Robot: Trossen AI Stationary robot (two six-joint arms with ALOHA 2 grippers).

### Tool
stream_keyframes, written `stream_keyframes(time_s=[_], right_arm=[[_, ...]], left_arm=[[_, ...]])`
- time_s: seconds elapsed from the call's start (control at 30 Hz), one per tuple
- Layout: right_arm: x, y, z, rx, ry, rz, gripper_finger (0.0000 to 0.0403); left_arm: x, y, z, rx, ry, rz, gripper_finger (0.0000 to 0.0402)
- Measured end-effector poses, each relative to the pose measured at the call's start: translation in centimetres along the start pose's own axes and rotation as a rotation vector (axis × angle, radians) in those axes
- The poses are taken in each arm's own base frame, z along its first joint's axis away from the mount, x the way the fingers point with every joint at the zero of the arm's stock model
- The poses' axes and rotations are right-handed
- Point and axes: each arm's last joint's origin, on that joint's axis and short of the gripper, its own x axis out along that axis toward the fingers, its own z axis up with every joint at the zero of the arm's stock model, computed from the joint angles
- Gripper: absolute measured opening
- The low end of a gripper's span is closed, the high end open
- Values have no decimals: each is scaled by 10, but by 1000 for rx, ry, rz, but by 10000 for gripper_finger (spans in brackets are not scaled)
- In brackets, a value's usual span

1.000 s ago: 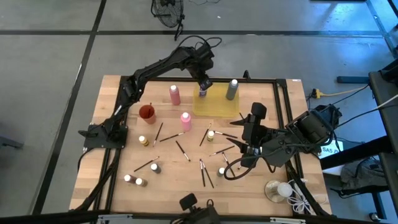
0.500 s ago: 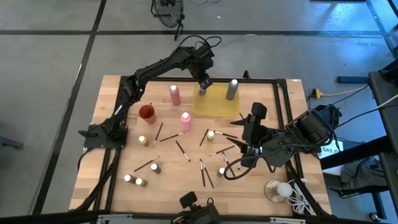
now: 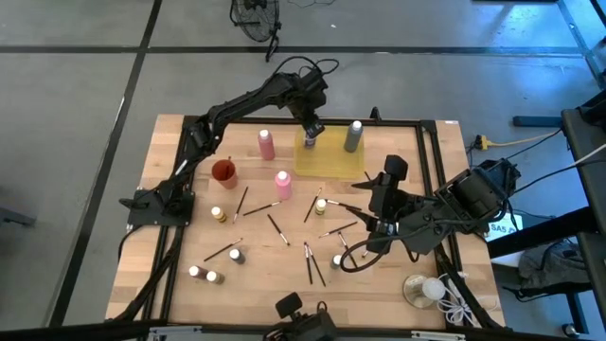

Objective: Pick & Place Paint Supplies
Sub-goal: Put the large purple paint bottle into the yellow bin

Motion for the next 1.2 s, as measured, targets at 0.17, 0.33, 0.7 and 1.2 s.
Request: stream_keyframes(time_s=[0.17, 0.33, 0.7, 1.2], right_arm=[[-2, -2, 0, 0, -3, 1, 234], [-2, -2, 0, 0, -4, 1, 234], [-1, -1, 0, 0, -3, 2, 234], [-1, -1, 0, 0, 4, 18, 234]], left_arm=[[0, 0, -3, 15, 35, -4, 119], [0, 0, -4, 16, 41, -4, 136], [0, 0, -4, 8, 42, -4, 129], [0, 0, -4, -53, 43, -9, 133]])
